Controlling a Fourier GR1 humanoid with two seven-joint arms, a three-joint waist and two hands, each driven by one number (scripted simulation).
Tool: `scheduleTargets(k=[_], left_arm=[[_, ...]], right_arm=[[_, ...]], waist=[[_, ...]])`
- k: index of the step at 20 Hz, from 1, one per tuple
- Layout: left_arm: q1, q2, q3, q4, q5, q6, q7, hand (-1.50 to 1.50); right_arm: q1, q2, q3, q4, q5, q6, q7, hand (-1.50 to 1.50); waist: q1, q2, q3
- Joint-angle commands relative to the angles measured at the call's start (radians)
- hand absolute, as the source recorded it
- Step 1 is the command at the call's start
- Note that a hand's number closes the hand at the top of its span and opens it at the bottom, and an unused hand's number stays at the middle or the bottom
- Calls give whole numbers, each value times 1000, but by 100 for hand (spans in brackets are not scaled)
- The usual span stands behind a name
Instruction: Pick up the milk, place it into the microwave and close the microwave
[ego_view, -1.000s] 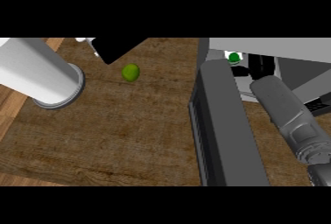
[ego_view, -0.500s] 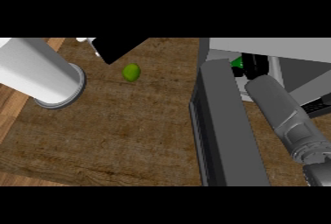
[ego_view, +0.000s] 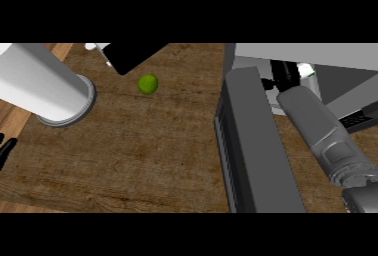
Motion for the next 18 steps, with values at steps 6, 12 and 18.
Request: scheduleTargets(k=[6,12,18], left_arm=[[-31,-10,-72,35,-17,-52,-17,-150],[-19,-71,-153,31,-82,-60,-29,-150],[-5,-89,-210,29,-94,-67,-10,150]], right_arm=[[18,9,-109,-14,-115,252,-88,-150],[64,9,-154,4,-163,381,-110,-150],[187,22,-174,12,-191,575,-207,-150]], waist=[[-29,-14,-1],[-56,-30,-3],[-79,-43,-3]])
